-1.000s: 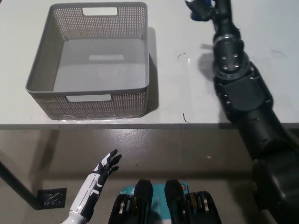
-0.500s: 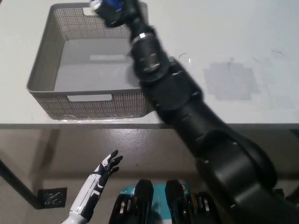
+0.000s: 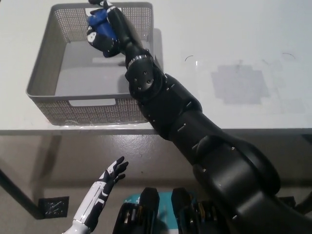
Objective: Use the right hand to pick up a chess pieces and put it into a container on the left hand side
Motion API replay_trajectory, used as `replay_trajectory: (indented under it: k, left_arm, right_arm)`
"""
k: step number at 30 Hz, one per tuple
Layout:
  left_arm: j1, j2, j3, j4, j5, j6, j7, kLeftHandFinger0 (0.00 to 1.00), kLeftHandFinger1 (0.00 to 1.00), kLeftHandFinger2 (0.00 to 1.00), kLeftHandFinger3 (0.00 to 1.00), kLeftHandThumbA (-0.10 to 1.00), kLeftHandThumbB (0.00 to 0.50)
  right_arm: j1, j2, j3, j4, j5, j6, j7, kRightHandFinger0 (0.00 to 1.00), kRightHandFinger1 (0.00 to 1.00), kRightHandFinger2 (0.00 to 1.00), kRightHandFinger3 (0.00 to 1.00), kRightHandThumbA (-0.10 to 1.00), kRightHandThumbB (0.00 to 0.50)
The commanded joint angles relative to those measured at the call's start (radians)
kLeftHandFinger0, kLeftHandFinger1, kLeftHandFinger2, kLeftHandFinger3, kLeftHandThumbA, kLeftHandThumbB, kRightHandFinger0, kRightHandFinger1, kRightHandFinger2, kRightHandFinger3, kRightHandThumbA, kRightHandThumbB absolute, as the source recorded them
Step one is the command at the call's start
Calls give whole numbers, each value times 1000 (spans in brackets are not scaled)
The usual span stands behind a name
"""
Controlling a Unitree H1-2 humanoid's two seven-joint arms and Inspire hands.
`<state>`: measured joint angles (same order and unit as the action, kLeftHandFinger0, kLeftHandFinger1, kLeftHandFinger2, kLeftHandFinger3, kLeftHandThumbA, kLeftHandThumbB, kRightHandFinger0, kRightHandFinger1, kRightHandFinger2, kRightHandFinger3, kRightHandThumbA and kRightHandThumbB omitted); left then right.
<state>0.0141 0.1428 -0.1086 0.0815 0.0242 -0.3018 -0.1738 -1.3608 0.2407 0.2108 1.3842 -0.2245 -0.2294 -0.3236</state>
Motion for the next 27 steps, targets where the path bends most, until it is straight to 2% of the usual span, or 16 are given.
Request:
replay_trajectory:
  k: [1,4,5,6,7,8,9,10,12,13,16,20,22,27]
  left_arm:
    - [-21,8,-2,-24,-10,-15,-14,1000,1000,1000,1000,1000,187]
    - [-23,7,-3,-25,-10,-12,-16,1000,1000,1000,1000,1000,172]
    - [-26,9,-4,-25,-11,-10,-20,1000,1000,1000,1000,1000,174]
    - [-26,12,-6,-28,-7,-2,-22,1000,1000,1000,1000,1000,184]
    - [-28,13,-6,-29,-7,0,-24,1000,1000,1000,1000,1000,185]
    - [-30,14,-6,-28,-4,2,-24,1000,1000,1000,1000,1000,185]
    - [-32,16,-7,-26,-3,-3,-26,1000,1000,1000,1000,1000,178]
    - [-28,16,-8,-31,-3,6,-26,1000,1000,1000,1000,1000,187]
    - [-30,17,-8,-31,-1,2,-28,1000,1000,1000,1000,1000,184]
    - [-35,18,-8,-28,-1,-3,-30,1000,1000,1000,1000,1000,182]
    - [-37,19,-8,-34,9,5,-29,1000,1000,1000,1000,1000,193]
    - [-41,19,-9,-27,18,-5,-29,1000,1000,1000,1000,1000,175]
    - [-41,18,-8,-28,23,-6,-26,1000,1000,1000,1000,1000,181]
    - [-46,18,-10,-27,23,-3,-29,1000,1000,1000,1000,1000,189]
  right_arm:
    - [-29,-10,36,-1,-44,-36,-19,0,390,776,895,-100,111]
    - [-18,-23,40,6,-33,-15,34,0,415,769,862,-100,116]
    - [-18,-27,41,8,-31,12,47,48,471,812,869,-100,145]
    - [-20,-30,45,12,-36,54,54,149,542,864,904,-100,190]
    - [-20,-31,45,11,-36,58,54,149,515,818,842,-100,192]
    - [-22,-37,48,12,-37,71,75,384,662,882,930,99,216]
    - [-27,-45,47,13,-30,93,140,791,984,1000,1000,291,282]
    - [-27,-50,46,11,-24,105,189,1000,1000,1000,1000,406,291]
    - [-29,-64,76,11,-50,116,254,1000,1000,1000,1000,610,370]
    - [-32,-70,85,11,-57,131,273,1000,1000,1000,1000,732,390]
    - [-34,-81,113,4,-71,160,307,1000,1000,1000,1000,898,423]
    - [-26,-91,120,-6,-72,157,319,1000,1000,1000,1000,969,425]
    - [-24,-93,119,-9,-73,153,317,1000,1000,1000,1000,1000,421]
    - [-30,-105,103,-25,-64,152,307,1000,1000,1000,1000,1000,424]
